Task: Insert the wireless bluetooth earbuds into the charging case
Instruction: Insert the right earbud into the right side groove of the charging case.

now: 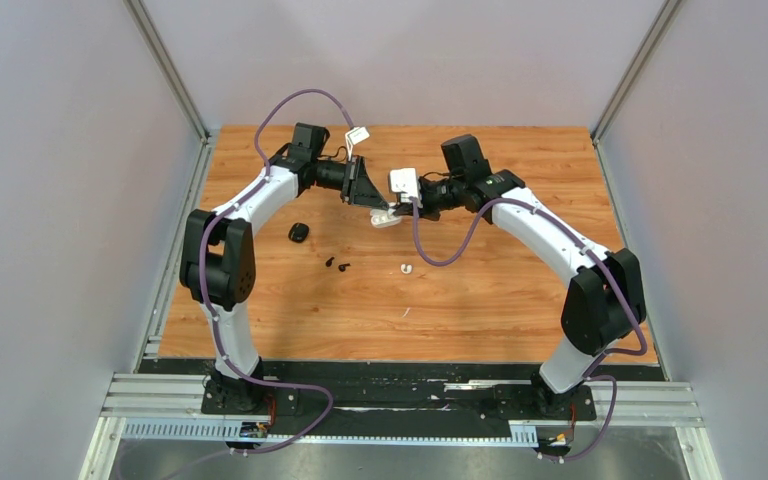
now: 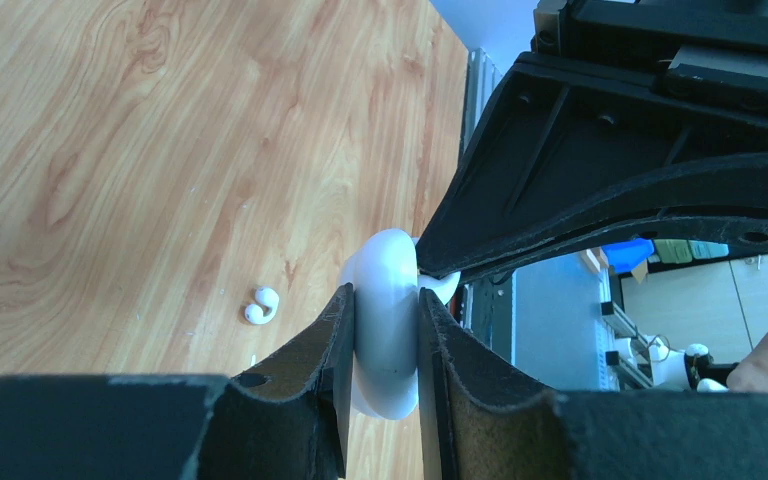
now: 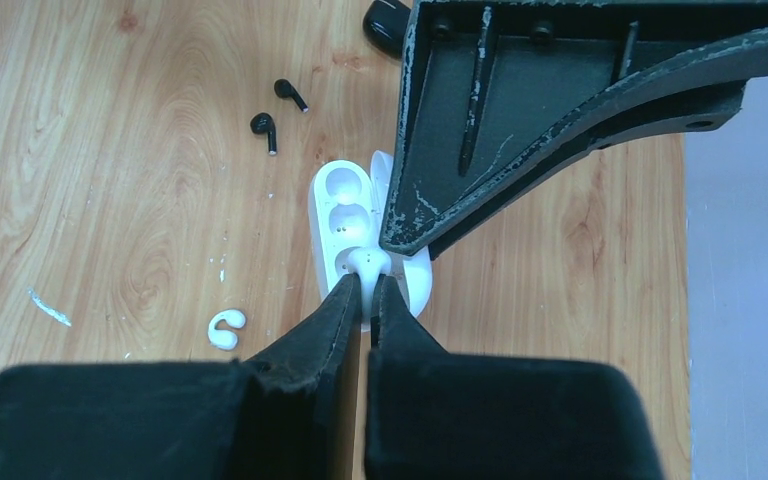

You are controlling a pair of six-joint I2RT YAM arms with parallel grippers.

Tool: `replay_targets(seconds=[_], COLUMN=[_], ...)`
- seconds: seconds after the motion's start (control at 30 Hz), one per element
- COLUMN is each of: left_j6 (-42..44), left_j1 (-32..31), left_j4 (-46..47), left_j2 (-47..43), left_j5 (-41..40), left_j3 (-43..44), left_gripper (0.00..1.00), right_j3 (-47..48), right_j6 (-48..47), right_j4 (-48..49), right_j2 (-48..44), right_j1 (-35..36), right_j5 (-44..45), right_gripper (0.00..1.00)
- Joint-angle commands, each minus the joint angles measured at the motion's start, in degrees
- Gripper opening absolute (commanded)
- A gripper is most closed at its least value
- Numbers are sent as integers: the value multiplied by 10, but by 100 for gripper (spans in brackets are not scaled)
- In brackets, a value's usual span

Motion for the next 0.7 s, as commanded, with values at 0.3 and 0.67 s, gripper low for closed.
replay_targets(seconds=[0.3,0.67], left_j6=[-30,-22], left_j1=[-2,-2], left_j4=[33,27], left_j2=[3,10], left_j5=[25,28], left_j3=[6,15], left_gripper=[0,0], right_j3=[9,18], right_j6=[-37,-47], right_j4=[-25,-30], right_j2=[5,20], right_j1=[4,5], right_j5=[-23,-9], right_gripper=[0,3])
